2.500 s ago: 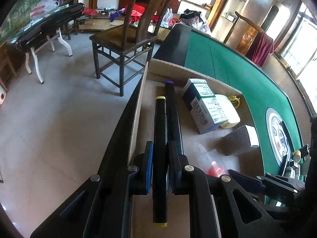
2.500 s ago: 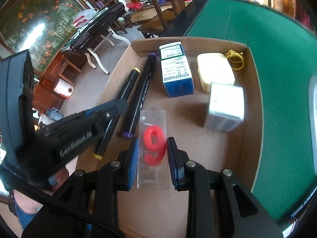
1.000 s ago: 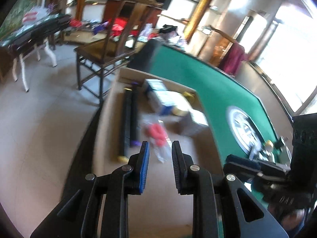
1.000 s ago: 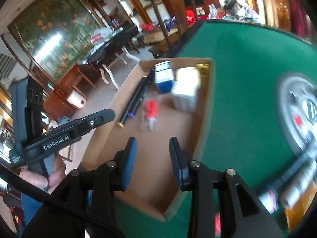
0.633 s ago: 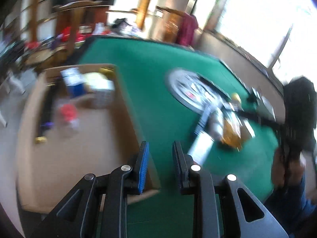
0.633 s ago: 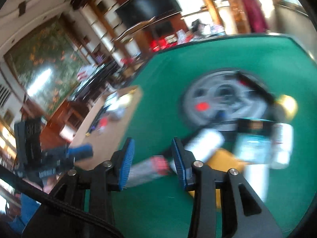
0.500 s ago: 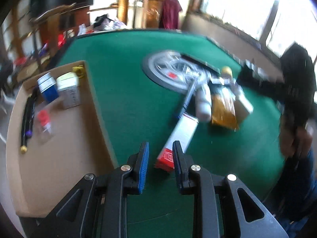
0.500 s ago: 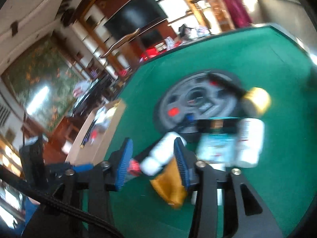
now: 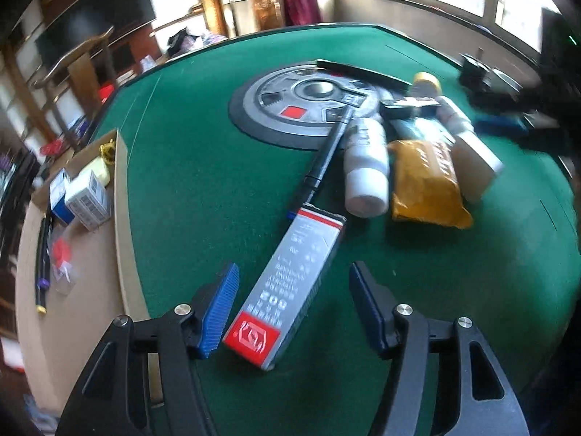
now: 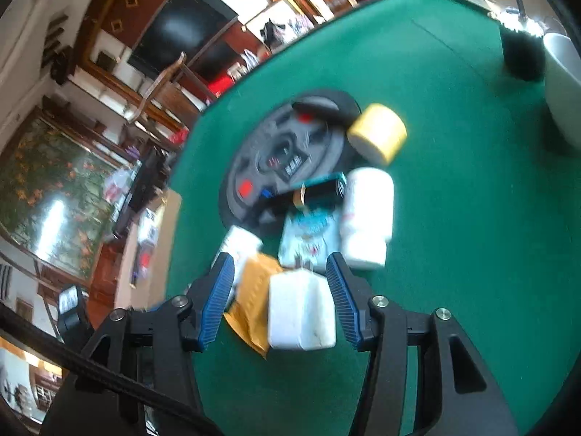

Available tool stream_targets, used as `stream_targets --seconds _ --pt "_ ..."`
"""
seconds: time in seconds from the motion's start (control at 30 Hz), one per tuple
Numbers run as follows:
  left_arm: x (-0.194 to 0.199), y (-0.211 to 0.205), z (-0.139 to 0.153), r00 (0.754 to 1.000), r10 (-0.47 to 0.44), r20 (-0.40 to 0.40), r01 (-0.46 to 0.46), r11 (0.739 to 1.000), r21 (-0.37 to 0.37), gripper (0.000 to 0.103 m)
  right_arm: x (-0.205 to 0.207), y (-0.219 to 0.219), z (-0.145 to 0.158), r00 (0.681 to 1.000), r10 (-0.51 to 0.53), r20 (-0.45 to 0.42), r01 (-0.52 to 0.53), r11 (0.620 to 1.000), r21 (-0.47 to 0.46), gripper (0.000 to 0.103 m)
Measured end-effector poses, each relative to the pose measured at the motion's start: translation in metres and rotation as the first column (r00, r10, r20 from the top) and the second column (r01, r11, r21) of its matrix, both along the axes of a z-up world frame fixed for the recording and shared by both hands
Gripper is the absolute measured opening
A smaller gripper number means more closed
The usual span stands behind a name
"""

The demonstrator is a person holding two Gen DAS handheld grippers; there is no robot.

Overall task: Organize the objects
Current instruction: 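Grasp the red-white glue box with the left gripper while the right grasps a white box, then lift the glue box and white box and carry them toward the tray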

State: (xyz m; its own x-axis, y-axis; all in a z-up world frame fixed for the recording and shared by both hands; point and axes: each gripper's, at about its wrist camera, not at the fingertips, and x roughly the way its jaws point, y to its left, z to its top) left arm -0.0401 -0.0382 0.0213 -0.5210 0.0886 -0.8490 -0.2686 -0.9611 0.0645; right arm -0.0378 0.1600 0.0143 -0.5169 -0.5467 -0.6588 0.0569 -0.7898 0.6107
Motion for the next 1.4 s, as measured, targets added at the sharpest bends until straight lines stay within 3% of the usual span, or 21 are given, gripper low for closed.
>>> stream_targets --seconds 0.07,0.2,0.37,0.4,0.5,0.7,1.03,1.4 --pt "-0.003 -0.002 -0.004 0.999 0.031 -0.008 -0.031 0.999 0.028 0.051 0.003 -0.005 -0.002 1.0 0.012 -0.001 -0.012 1.0 0.024 0.051" --pt "-0.006 -0.01 -0.01 0.994 0.1 -0.046 -0.096 0.992 0.081 0.023 0.004 -0.022 -0.007 0.999 0.053 -0.011 -0.051 0.989 0.136 0.051" --pt "-0.001 -0.018 -0.009 0.991 0.108 -0.075 -0.1 0.99 0.097 0.023 0.004 -0.047 -0.018 0.997 0.076 -0.013 -0.068 0.943 0.325 0.049" --pt "0.001 -0.019 -0.009 0.991 0.108 -0.083 -0.1 0.99 0.097 0.023 0.006 -0.046 -0.018 0.997 0.073 -0.021 -0.063 0.943 0.328 0.032" --pt "0.003 -0.021 -0.008 0.99 0.11 -0.09 -0.102 0.99 0.098 0.023 0.005 -0.041 -0.022 0.999 0.048 -0.026 -0.035 0.924 0.381 0.019" --pt "-0.004 -0.014 -0.011 0.99 0.11 -0.09 -0.102 0.991 0.092 0.023 0.003 -0.049 -0.026 0.998 0.057 -0.021 -0.043 0.911 0.411 0.02" --pt "-0.004 -0.011 -0.012 0.989 0.112 -0.092 -0.105 0.991 0.081 0.024 0.01 -0.068 -0.028 0.995 0.066 -0.071 -0.015 0.829 0.559 0.02" --pt "-0.005 -0.011 -0.012 0.989 0.118 -0.092 -0.111 0.99 0.084 0.024 0.014 -0.065 -0.027 0.996 0.036 -0.087 0.017 0.842 0.54 0.02"
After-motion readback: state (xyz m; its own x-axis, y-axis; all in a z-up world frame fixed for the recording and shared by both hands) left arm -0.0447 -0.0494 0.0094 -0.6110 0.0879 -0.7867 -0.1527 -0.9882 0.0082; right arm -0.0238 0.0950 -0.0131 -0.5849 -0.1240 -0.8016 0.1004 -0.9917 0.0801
